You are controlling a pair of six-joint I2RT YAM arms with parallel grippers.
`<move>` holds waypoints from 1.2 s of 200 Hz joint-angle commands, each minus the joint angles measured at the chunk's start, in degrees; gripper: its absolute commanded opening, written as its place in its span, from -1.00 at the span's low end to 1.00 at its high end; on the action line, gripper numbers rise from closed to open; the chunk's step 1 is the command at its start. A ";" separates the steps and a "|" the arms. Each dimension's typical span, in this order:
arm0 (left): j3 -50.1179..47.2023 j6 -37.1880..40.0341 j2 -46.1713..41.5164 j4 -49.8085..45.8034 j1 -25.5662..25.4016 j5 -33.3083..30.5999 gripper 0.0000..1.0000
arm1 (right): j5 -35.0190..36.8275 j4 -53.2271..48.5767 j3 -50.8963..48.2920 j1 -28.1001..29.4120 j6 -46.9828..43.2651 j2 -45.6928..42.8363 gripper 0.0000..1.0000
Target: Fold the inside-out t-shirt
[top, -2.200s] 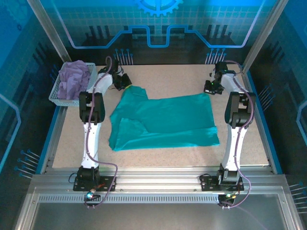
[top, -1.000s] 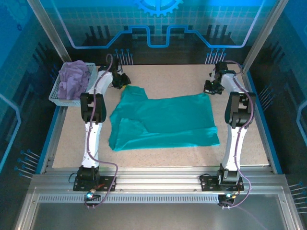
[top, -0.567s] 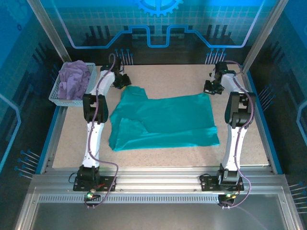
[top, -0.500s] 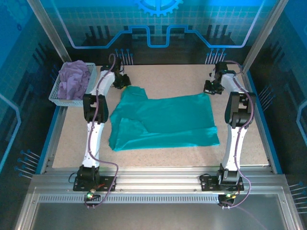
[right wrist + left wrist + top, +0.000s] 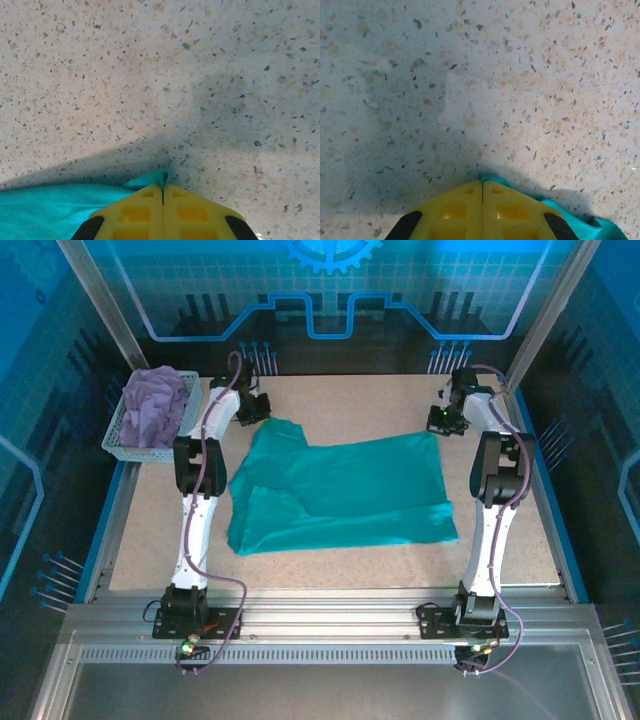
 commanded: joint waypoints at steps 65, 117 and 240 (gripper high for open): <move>-38.61 -0.71 -35.10 16.73 -0.68 -0.01 -1.00 | -3.30 9.96 -17.42 -3.05 -4.98 -16.23 -1.00; -65.67 -8.07 -54.71 26.89 -1.34 3.81 -0.99 | 1.94 12.26 -32.18 -2.67 -1.51 -26.20 -1.00; -86.85 -8.68 -78.81 21.49 -1.76 3.78 -1.00 | 9.08 8.41 -44.76 -0.99 1.47 -35.26 -1.00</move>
